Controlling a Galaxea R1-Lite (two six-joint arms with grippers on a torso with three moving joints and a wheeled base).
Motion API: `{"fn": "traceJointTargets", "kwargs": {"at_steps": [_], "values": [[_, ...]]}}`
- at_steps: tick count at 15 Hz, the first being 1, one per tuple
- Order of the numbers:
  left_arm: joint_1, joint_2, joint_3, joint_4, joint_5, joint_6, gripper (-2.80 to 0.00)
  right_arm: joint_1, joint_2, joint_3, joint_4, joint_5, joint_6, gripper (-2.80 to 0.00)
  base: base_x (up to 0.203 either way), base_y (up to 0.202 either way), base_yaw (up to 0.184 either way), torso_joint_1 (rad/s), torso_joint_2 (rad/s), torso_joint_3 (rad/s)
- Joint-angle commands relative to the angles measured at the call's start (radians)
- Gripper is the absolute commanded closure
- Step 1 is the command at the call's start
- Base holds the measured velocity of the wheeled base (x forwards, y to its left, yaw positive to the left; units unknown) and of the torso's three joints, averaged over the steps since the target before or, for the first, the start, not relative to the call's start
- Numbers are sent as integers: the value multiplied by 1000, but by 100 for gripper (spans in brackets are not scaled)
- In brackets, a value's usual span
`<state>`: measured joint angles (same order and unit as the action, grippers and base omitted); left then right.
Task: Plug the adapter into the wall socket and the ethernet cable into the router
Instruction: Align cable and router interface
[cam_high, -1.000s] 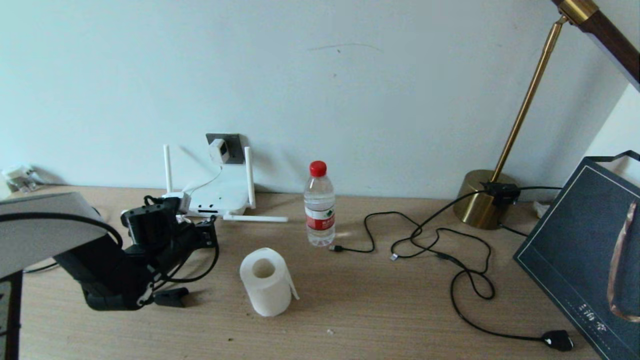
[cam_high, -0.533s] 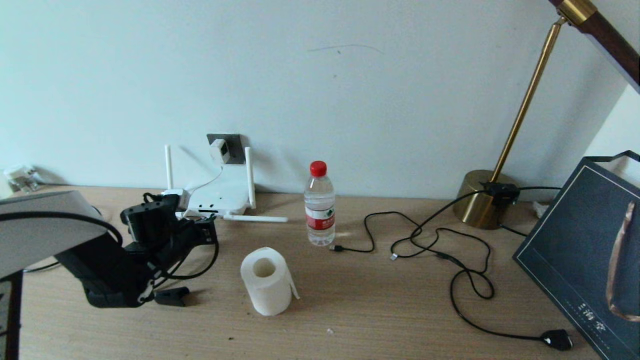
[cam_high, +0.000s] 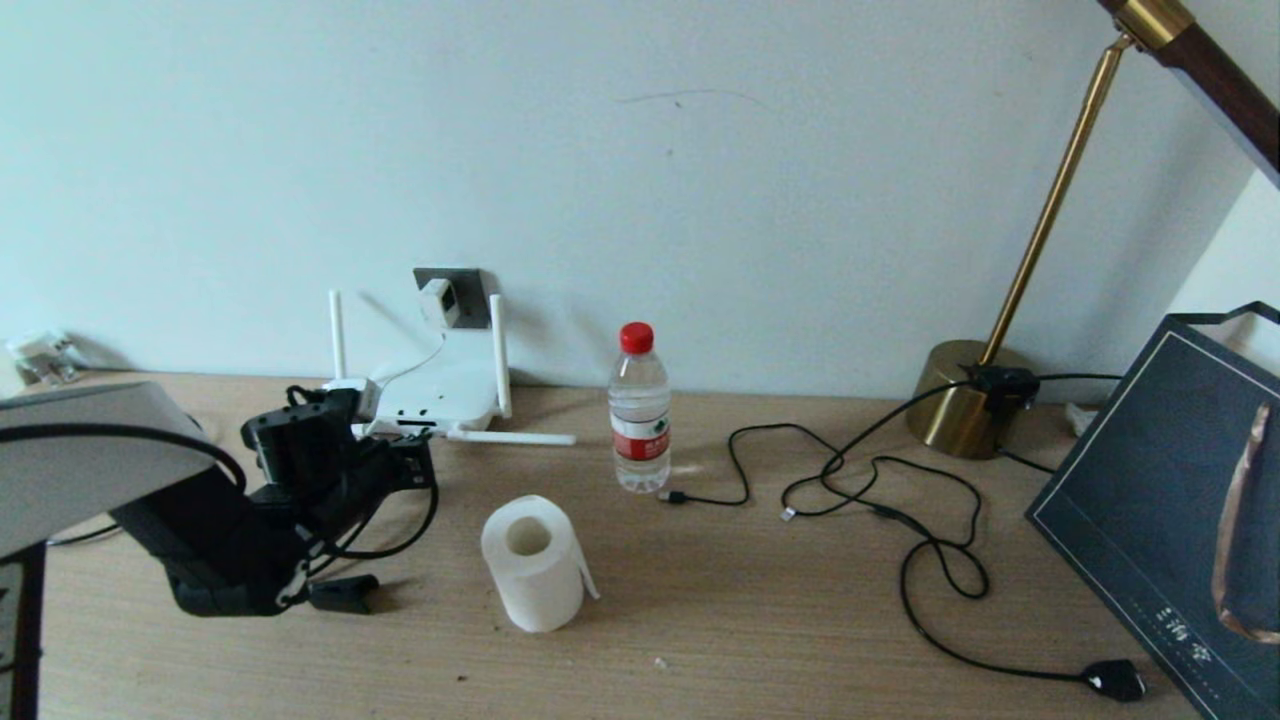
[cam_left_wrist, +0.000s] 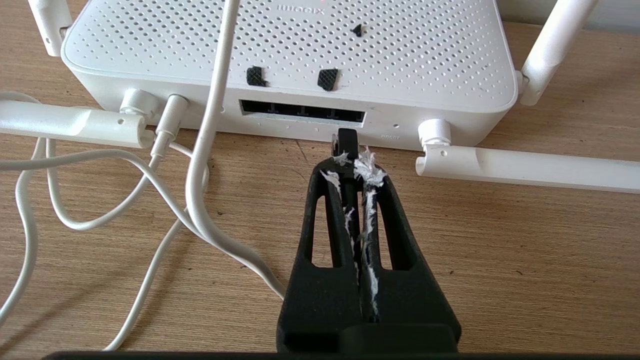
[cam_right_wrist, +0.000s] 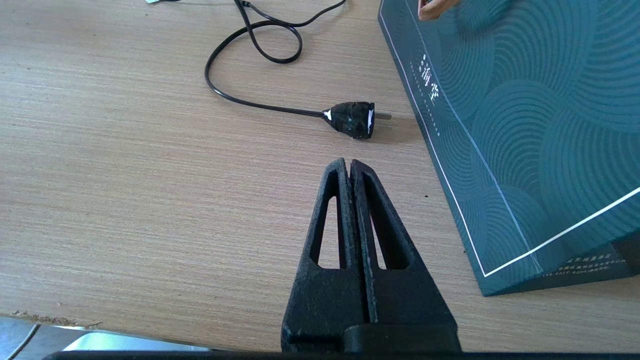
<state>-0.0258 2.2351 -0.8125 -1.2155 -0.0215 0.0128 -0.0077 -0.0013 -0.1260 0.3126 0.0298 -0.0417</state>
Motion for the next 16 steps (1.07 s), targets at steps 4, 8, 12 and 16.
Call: {"fn": "traceJointTargets", "kwargs": {"at_steps": [4,8,12,16], "values": [[-6,-5,7,-5,2,1,0,0,1,0,2,1,-1,0,0,0,0,0,0,0],[-6,0,3,-5,2,1,0,0,1,0,2,1,-1,0,0,0,0,0,0,0],[-10,0,4,-6,3,1,0,0,1,0,2,1,0,0,0,0,0,0,0,0],[-17,-9,17,-6,3,1,0,0,1,0,2,1,-1,0,0,0,0,0,0,0]]}}
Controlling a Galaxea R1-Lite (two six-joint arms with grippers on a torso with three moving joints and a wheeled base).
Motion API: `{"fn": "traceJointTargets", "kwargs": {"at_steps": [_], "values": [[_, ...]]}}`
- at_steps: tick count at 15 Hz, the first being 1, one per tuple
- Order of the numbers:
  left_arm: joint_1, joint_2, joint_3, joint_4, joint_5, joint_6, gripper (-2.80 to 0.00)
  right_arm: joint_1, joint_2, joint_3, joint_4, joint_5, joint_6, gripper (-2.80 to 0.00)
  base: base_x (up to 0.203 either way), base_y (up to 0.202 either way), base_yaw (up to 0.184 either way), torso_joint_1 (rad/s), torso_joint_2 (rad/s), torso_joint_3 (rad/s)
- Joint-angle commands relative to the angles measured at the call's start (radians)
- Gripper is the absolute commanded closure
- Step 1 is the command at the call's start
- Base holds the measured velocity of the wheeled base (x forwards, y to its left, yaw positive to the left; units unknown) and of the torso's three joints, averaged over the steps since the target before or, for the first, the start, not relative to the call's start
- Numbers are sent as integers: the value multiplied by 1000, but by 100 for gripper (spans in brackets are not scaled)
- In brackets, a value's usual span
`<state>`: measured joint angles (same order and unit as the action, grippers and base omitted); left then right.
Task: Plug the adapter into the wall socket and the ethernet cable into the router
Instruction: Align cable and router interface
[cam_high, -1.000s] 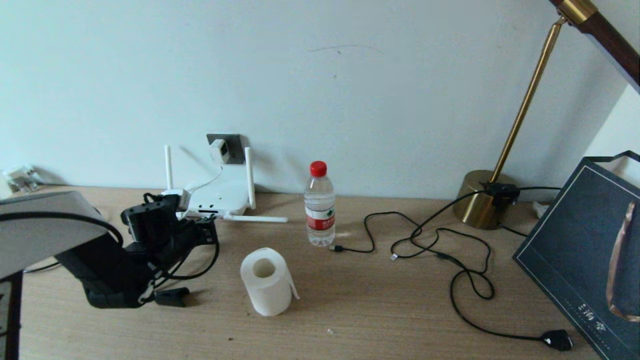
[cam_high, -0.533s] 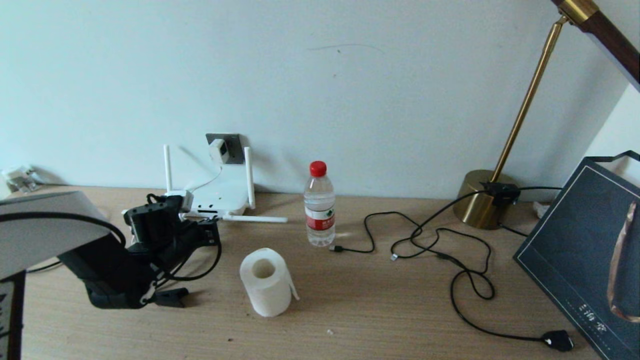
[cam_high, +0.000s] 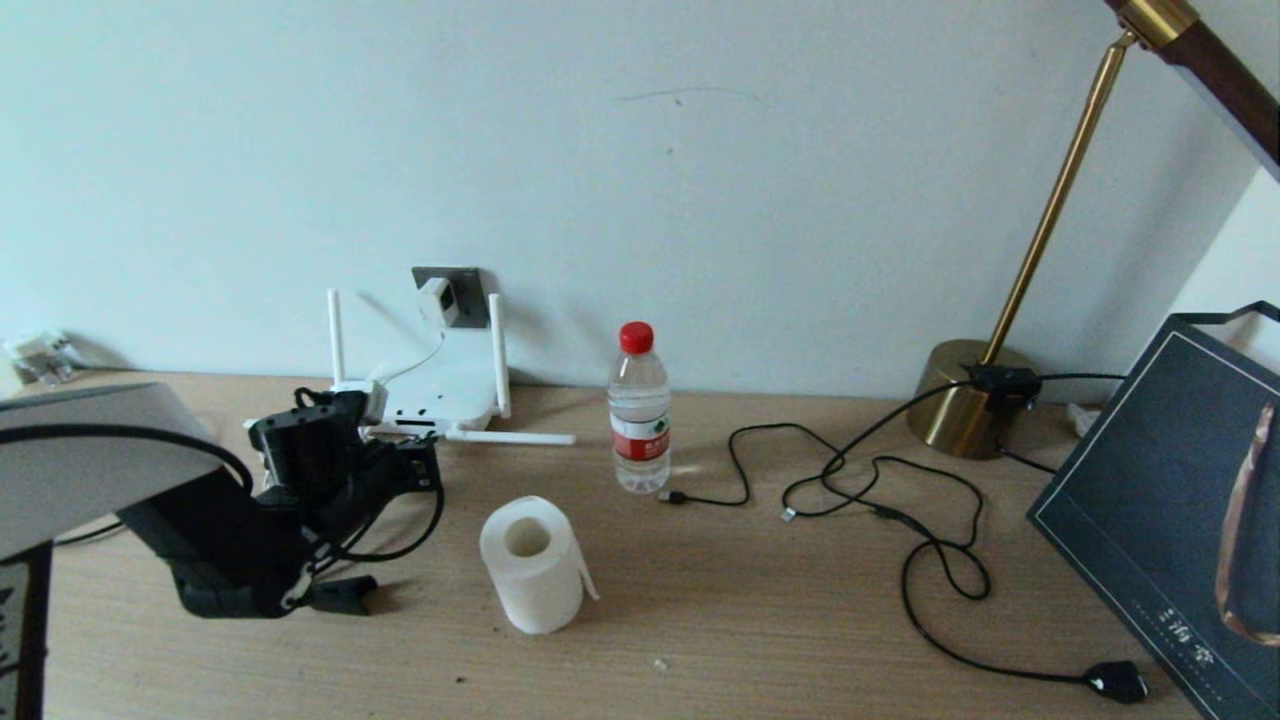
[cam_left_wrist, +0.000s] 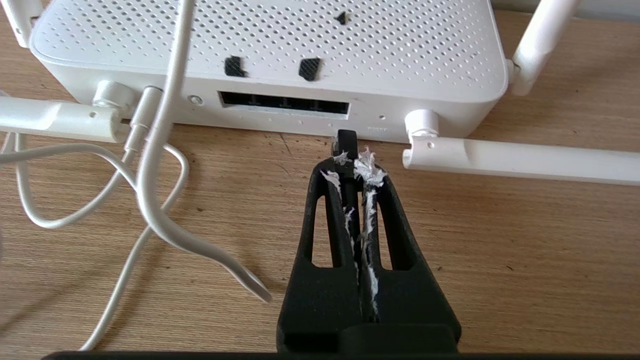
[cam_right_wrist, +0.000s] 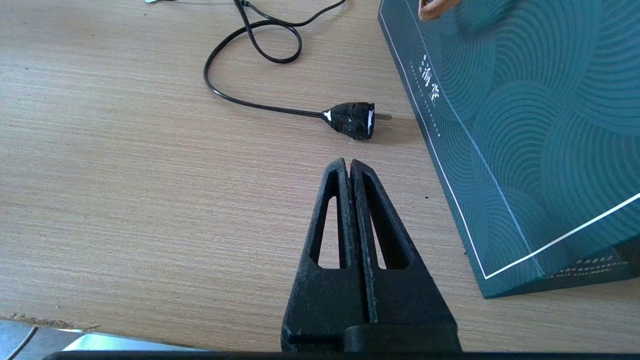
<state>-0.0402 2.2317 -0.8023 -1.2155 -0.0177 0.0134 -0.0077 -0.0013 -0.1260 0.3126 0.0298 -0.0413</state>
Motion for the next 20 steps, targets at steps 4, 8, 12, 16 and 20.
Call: {"fn": "traceJointTargets", "kwargs": {"at_steps": [4,8,12,16,20], "values": [[-3,-30,40,-6,-1,0,0,0,1,0,2,1,0,0,0,0,0,0,0,0],[-3,-53,54,-7,-1,0,0,0,1,0,2,1,-2,0,0,0,0,0,0,0],[-3,-49,49,-7,-1,0,0,0,1,0,2,1,0,0,0,0,0,0,0,0],[-3,-44,41,-6,-1,0,0,0,1,0,2,1,-2,0,0,0,0,0,0,0],[-3,-45,38,-6,-1,0,0,0,1,0,2,1,-2,0,0,0,0,0,0,0]]}}
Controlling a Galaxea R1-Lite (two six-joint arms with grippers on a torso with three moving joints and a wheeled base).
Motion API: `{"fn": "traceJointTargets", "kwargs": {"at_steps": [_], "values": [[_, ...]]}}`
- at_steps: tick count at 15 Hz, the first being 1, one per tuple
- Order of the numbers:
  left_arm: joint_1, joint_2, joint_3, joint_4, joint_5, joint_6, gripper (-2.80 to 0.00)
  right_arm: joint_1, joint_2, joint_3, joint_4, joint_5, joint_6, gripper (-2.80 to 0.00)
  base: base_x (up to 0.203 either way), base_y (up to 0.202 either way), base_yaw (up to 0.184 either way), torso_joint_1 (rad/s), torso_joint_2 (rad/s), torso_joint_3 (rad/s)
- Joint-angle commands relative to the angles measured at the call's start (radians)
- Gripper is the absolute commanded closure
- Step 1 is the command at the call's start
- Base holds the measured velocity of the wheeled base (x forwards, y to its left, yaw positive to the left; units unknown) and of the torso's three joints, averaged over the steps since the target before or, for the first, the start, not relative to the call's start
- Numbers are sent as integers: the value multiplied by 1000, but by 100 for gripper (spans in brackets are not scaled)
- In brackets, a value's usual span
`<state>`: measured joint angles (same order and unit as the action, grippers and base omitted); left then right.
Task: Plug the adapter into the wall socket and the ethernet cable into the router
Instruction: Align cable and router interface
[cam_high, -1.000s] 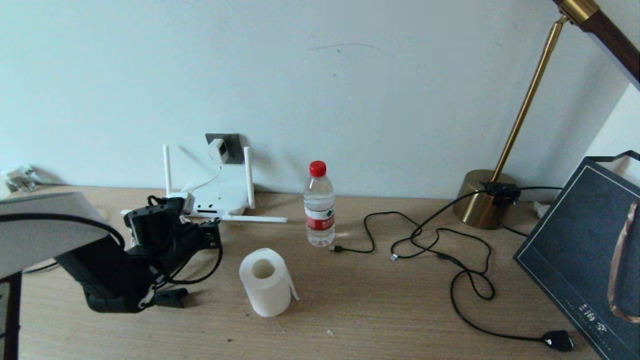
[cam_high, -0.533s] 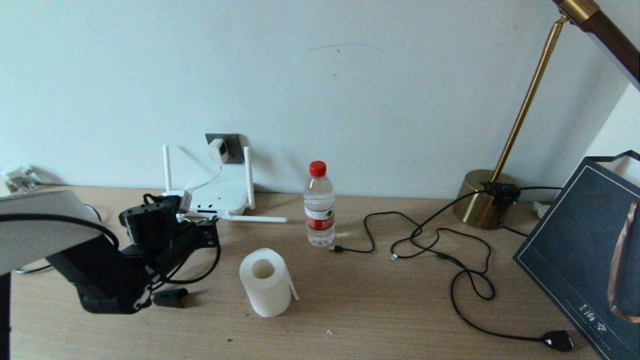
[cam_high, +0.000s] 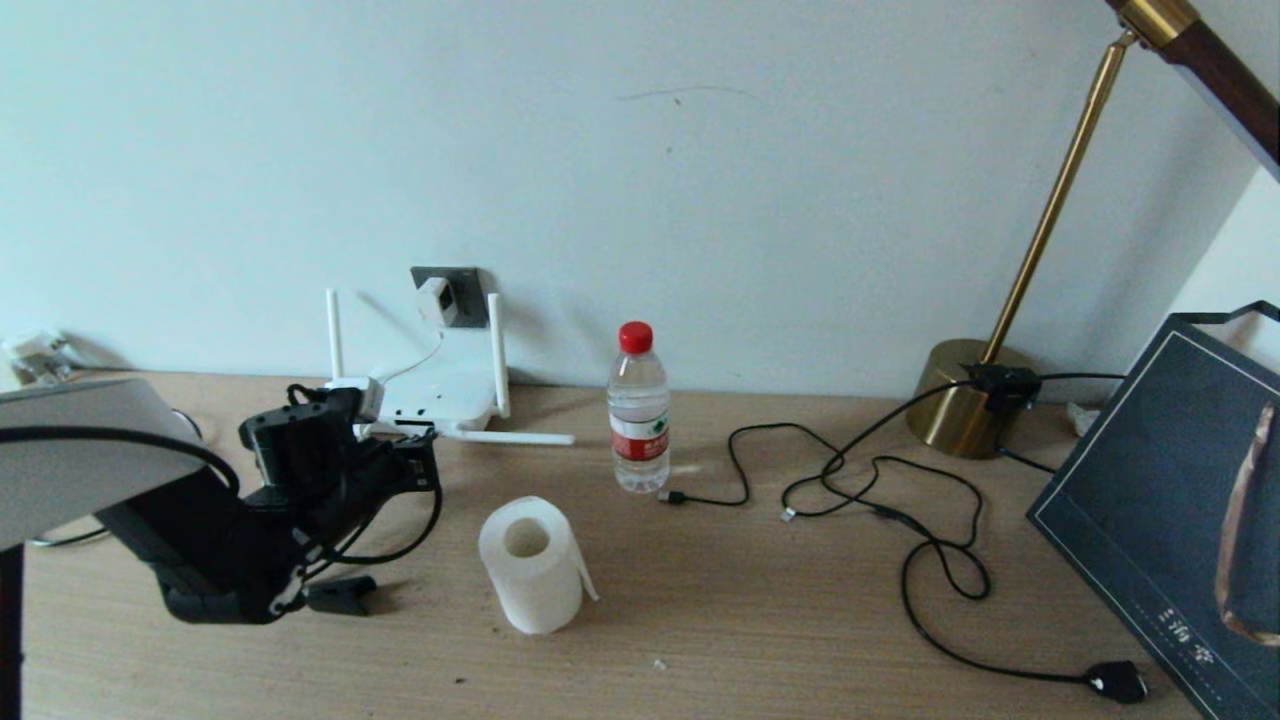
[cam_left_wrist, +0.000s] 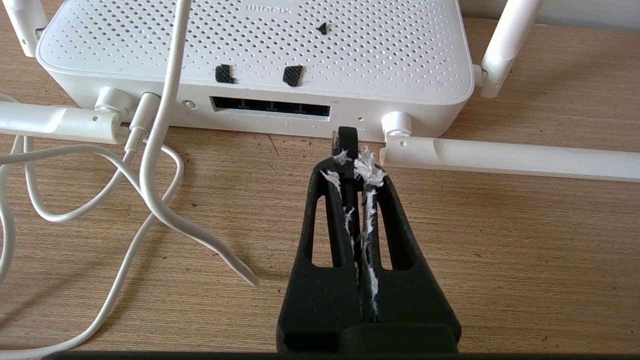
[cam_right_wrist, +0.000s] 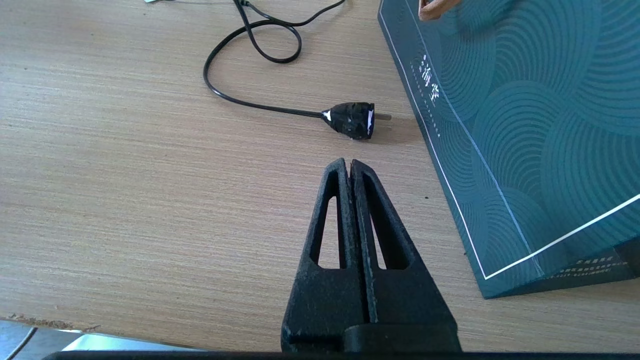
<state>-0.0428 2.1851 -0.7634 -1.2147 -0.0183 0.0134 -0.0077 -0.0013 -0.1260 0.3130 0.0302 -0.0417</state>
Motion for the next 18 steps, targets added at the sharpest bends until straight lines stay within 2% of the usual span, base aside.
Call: {"fn": "traceJointTargets", "kwargs": {"at_steps": [1,18], "values": [[0,1,-1,-8,0,0,0,0,1,0,1,0,0,0,0,0,0,0,0,0],[1,4,-16,-8,3,0,0,0,1,0,1,0,-1,0,0,0,0,0,0,0]]}}
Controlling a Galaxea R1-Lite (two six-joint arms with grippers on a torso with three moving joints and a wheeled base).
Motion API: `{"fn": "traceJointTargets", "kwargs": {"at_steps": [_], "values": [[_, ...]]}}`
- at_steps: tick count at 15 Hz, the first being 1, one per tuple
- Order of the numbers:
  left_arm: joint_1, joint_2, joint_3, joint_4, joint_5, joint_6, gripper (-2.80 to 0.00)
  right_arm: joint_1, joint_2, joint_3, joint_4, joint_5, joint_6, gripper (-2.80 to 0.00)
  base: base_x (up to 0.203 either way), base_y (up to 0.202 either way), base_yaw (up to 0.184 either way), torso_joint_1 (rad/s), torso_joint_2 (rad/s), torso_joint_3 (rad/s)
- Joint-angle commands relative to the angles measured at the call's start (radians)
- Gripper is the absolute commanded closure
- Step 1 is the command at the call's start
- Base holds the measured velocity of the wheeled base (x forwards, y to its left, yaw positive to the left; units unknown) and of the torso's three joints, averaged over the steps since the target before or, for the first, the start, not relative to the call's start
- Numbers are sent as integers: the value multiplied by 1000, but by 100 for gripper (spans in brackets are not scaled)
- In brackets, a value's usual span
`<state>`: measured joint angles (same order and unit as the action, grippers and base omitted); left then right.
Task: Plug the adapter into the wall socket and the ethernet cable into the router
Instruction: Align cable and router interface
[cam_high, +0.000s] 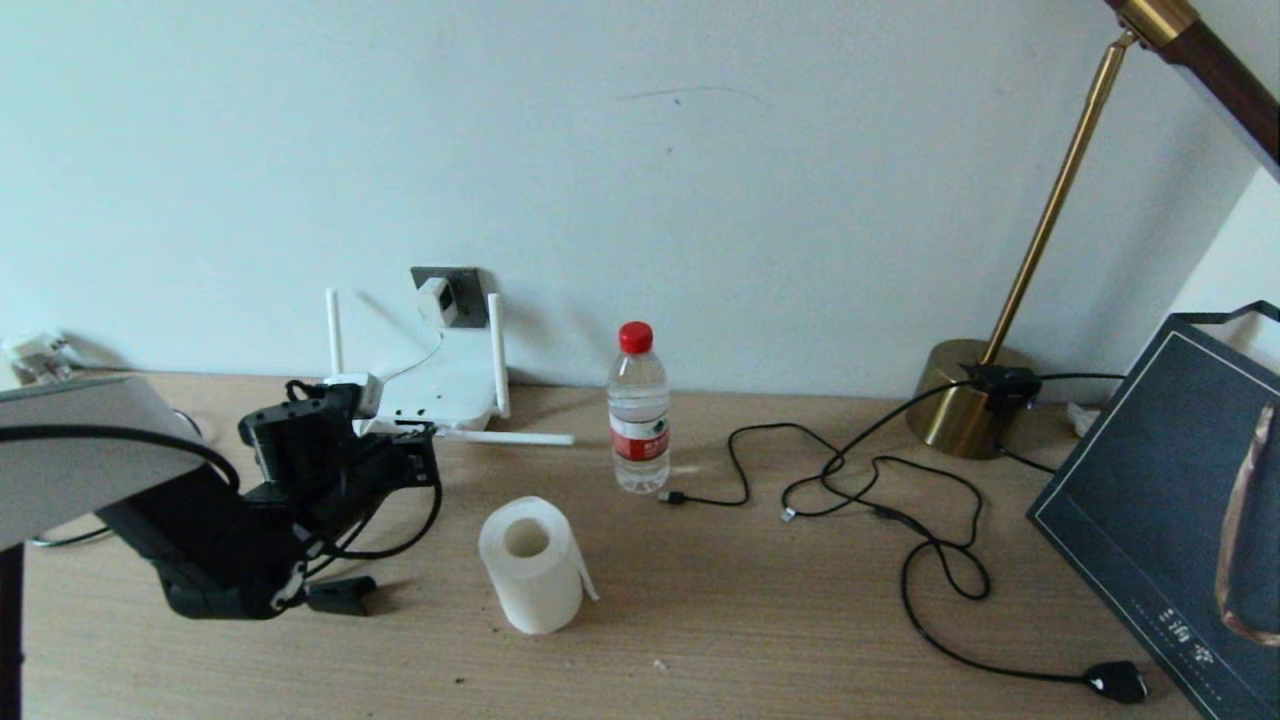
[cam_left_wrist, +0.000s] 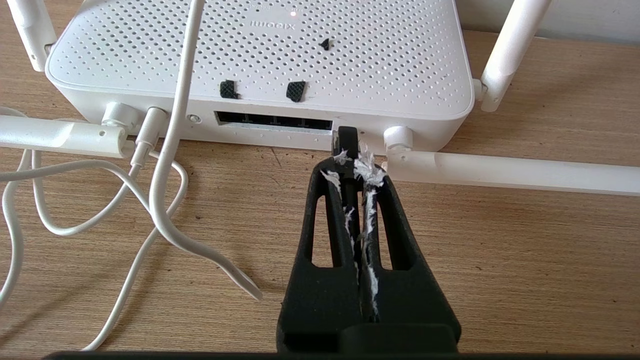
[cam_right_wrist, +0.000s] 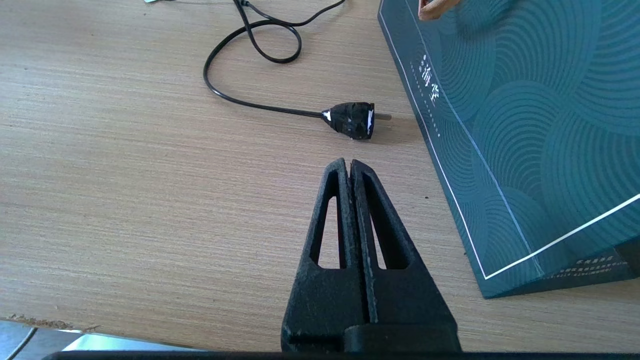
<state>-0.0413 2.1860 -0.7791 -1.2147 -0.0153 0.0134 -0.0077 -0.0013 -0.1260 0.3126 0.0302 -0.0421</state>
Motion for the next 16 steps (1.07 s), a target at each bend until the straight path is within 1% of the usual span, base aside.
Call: {"fn": "traceJointTargets", "kwargs": {"at_steps": [1,16], "values": [[1,3,-2,-7,0,0,0,0,1,0,2,0,1,0,0,0,0,0,0,0],[6,23,-26,-6,-3,-1,0,1,1,0,2,0,0,0,0,0,0,0,0,0]]}}
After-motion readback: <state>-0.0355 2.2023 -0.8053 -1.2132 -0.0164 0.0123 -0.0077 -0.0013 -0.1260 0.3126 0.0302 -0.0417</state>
